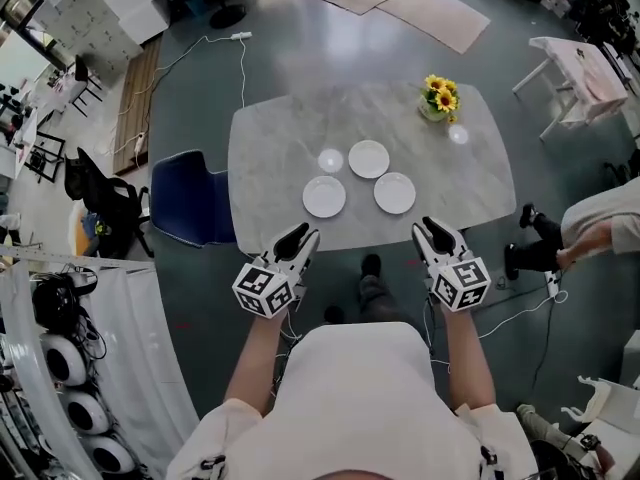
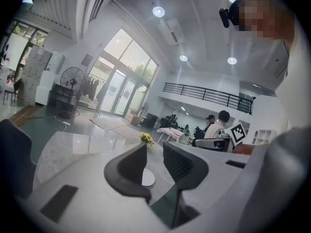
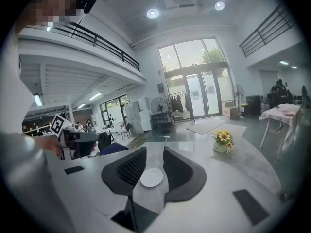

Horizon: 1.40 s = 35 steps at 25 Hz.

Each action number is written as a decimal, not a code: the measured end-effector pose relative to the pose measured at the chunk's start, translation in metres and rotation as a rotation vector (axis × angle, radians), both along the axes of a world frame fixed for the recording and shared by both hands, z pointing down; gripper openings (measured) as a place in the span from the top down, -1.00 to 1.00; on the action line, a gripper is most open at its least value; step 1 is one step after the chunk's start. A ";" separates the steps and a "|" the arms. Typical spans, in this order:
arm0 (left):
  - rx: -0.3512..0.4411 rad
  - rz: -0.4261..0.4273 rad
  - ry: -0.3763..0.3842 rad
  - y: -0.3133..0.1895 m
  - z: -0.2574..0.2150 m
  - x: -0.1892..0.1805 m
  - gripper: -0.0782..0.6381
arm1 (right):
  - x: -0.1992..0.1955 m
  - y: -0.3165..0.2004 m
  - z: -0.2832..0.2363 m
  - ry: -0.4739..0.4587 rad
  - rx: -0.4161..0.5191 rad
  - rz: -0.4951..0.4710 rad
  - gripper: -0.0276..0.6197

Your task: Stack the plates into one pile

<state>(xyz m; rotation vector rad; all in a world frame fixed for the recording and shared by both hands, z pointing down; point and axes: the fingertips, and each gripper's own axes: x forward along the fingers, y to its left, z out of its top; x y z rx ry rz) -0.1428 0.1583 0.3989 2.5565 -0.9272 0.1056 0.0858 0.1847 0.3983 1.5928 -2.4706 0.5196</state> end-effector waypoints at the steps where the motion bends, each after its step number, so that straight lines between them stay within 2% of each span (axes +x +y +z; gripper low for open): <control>1: -0.005 0.002 -0.004 -0.009 0.002 0.006 0.47 | 0.005 -0.011 0.004 -0.004 -0.008 -0.004 0.52; 11: -0.059 -0.008 -0.043 -0.089 0.028 0.060 0.47 | 0.052 -0.107 0.045 -0.032 -0.087 -0.053 0.52; 17: -0.097 -0.022 -0.073 -0.123 0.050 0.088 0.47 | 0.075 -0.148 0.070 -0.032 -0.136 -0.097 0.52; 26: -0.184 0.001 -0.121 -0.154 0.092 0.123 0.46 | 0.089 -0.181 0.121 -0.043 -0.250 -0.140 0.52; 35: -0.269 0.096 -0.160 -0.175 0.146 0.155 0.43 | 0.098 -0.191 0.171 -0.038 -0.344 -0.093 0.52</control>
